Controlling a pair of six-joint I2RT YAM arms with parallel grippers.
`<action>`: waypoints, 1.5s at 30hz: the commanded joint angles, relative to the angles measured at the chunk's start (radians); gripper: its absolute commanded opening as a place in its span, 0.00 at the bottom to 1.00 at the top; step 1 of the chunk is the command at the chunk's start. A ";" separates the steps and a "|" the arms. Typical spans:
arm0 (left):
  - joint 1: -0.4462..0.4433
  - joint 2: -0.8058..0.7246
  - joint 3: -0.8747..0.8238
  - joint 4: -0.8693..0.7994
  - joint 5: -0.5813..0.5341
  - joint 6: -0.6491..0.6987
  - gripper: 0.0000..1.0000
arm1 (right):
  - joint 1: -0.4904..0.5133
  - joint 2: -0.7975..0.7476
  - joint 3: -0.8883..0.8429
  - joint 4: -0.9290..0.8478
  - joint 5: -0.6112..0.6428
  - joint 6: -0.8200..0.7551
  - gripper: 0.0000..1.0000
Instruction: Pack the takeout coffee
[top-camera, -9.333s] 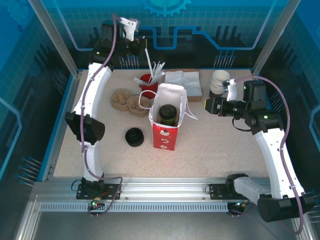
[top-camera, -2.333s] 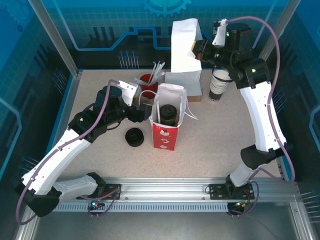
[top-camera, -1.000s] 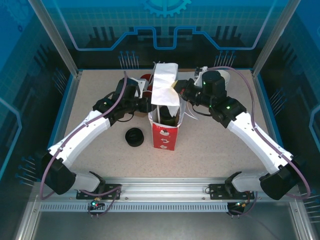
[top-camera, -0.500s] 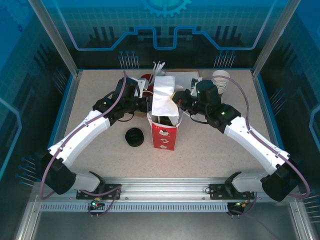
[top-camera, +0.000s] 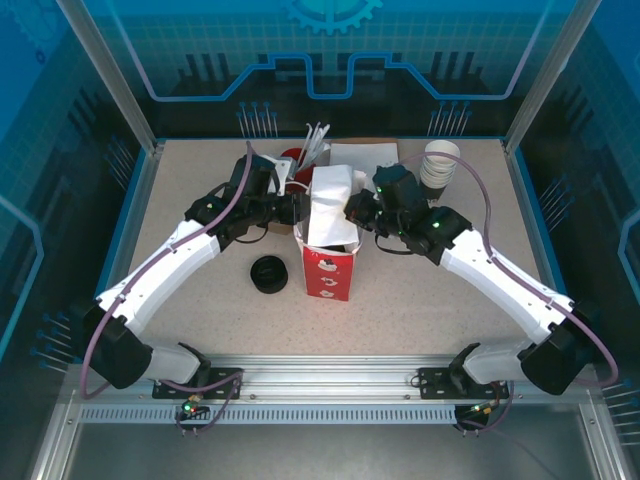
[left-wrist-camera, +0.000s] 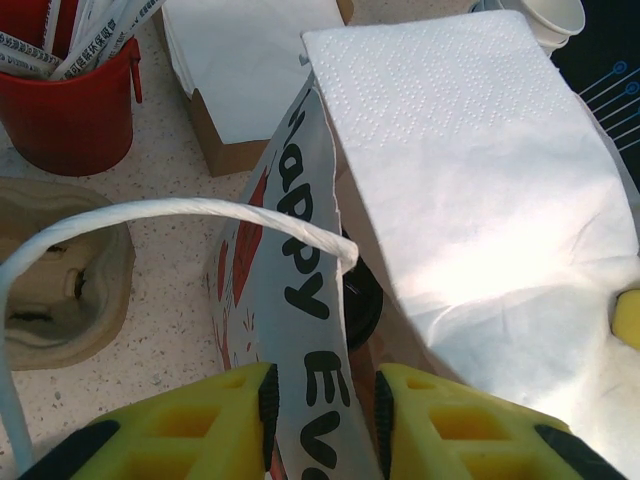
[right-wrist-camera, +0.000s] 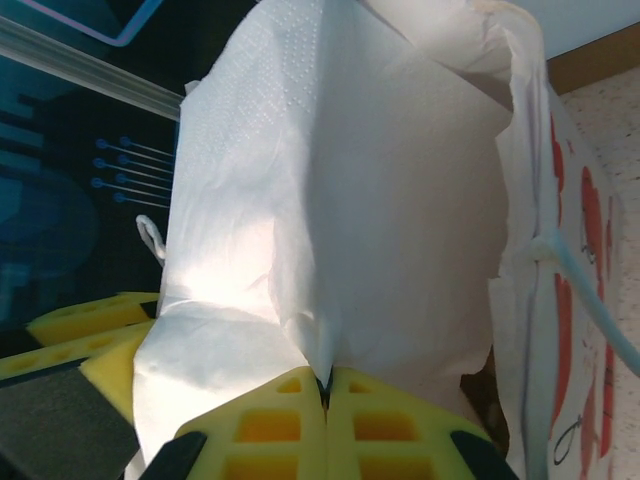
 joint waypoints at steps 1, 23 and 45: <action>0.008 0.009 0.025 0.010 0.025 -0.016 0.34 | 0.034 0.033 0.065 -0.101 0.108 -0.038 0.00; 0.009 0.020 0.027 0.018 0.033 -0.014 0.33 | 0.100 0.180 0.207 -0.303 0.246 -0.020 0.00; 0.009 0.020 0.021 0.018 0.032 -0.019 0.32 | 0.113 0.154 0.165 -0.358 0.321 -0.003 0.00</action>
